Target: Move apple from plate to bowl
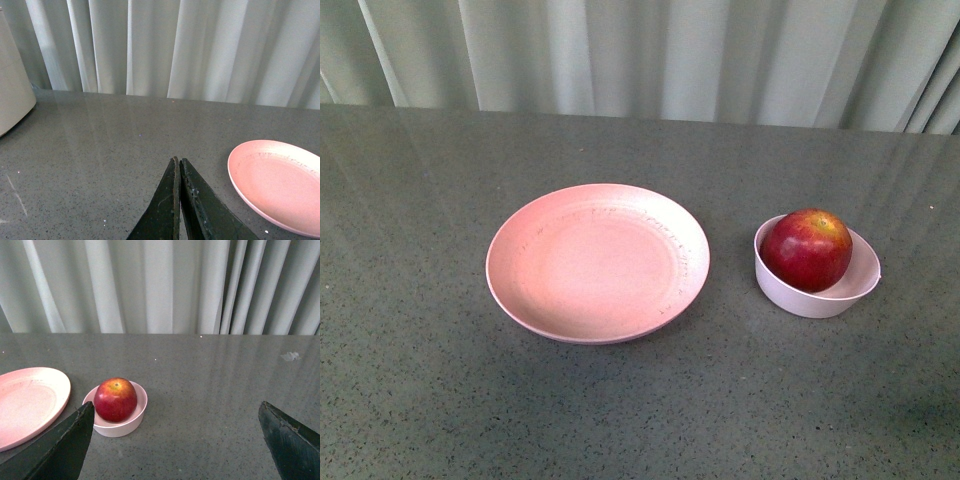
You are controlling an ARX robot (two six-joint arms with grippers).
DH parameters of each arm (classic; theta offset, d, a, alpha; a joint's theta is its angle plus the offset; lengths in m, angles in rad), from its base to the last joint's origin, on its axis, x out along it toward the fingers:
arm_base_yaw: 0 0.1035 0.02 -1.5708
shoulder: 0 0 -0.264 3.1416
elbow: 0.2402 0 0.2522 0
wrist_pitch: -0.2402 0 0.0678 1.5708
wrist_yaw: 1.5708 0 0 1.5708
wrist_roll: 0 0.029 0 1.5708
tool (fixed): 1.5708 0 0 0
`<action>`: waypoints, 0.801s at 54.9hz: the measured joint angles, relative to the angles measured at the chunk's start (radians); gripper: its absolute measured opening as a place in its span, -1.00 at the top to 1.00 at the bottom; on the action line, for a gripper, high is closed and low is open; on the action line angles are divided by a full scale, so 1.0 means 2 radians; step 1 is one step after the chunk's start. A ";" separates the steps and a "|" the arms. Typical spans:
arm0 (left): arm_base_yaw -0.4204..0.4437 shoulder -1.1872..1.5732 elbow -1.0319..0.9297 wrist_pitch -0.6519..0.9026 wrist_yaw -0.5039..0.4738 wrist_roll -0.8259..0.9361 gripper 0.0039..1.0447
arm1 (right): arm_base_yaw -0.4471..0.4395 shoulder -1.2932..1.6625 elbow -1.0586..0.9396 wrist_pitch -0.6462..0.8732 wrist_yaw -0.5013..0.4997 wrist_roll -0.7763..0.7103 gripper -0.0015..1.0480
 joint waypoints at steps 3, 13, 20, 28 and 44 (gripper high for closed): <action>0.000 -0.007 0.000 -0.007 0.000 0.000 0.97 | 0.000 0.000 0.000 0.000 0.000 0.000 -0.83; 0.000 -0.079 0.000 -0.096 0.000 0.000 0.97 | 0.000 0.000 0.000 0.000 0.000 0.000 -0.83; 0.000 -0.098 0.000 -0.105 0.000 0.000 0.97 | 0.000 0.000 0.000 0.000 0.000 0.000 -0.83; 0.000 -0.098 0.000 -0.107 0.000 0.000 0.97 | 0.000 0.000 0.000 0.000 0.000 0.000 -0.83; 0.000 -0.099 0.000 -0.107 0.000 0.000 0.62 | 0.000 0.000 0.000 0.000 0.000 0.000 -0.83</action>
